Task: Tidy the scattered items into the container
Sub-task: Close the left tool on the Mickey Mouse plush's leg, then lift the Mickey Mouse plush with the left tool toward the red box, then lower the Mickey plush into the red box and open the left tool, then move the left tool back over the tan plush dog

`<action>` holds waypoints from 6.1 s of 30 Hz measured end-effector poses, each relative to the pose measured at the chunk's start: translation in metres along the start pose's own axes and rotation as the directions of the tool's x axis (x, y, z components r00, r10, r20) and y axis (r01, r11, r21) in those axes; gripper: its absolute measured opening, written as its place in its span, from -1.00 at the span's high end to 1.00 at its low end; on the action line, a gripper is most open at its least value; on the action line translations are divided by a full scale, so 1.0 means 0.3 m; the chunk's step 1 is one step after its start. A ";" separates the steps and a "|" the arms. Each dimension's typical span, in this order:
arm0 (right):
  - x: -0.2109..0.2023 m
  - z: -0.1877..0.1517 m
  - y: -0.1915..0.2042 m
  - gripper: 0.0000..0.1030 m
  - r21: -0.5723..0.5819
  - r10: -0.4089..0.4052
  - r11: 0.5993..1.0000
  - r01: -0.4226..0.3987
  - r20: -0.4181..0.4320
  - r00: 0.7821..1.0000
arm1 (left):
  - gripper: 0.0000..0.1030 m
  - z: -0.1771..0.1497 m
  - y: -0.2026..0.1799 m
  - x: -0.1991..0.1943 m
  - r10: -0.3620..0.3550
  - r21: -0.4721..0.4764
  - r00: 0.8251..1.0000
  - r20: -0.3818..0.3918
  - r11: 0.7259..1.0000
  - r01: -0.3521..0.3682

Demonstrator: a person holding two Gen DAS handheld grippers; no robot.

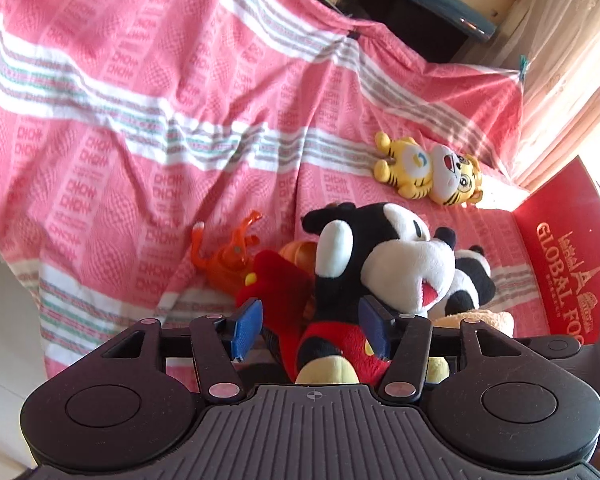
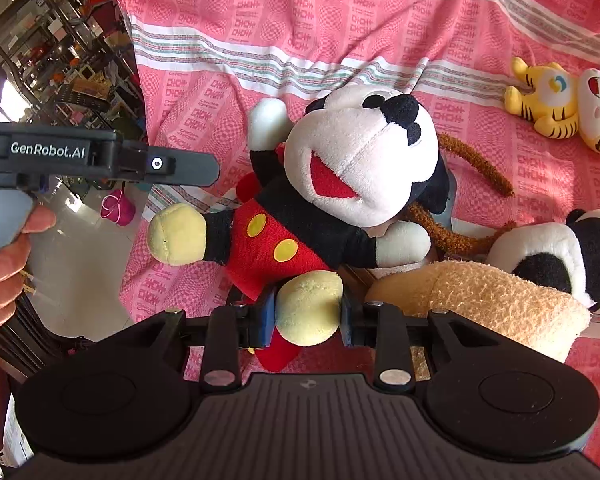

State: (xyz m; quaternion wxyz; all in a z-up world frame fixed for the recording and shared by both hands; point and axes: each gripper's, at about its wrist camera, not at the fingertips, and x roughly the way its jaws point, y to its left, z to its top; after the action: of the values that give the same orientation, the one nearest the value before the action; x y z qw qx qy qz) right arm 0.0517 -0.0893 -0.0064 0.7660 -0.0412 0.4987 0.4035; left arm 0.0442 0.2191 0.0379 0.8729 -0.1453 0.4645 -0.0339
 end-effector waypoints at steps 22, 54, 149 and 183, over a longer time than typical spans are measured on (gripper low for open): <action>0.000 -0.011 -0.017 0.26 0.078 -0.010 0.997 0.009 0.006 1.000 | 0.79 0.021 -0.080 0.245 0.133 0.157 0.986 -0.097 0.981 -0.117; 0.040 0.060 -0.081 0.58 0.210 -0.063 0.977 0.038 0.116 0.991 | 0.79 -0.050 -0.084 0.233 0.173 0.245 0.985 -0.023 0.956 -0.162; -1.154 -0.179 -0.925 -0.85 0.377 -0.688 0.724 0.577 0.439 0.577 | -0.67 0.151 -1.613 0.284 -0.176 0.576 0.981 0.080 0.811 0.099; -0.312 -0.107 -0.364 -0.85 -0.168 -0.188 0.966 0.198 0.072 0.980 | -0.69 -0.323 -0.514 0.104 0.253 0.108 0.967 -0.038 0.963 -0.248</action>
State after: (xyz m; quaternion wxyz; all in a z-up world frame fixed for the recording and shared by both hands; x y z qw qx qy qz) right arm 0.0837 -0.2316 0.0152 0.8086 -0.1452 0.4337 0.3702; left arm -0.0058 0.0442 0.0060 0.8641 -0.0398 0.4993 0.0493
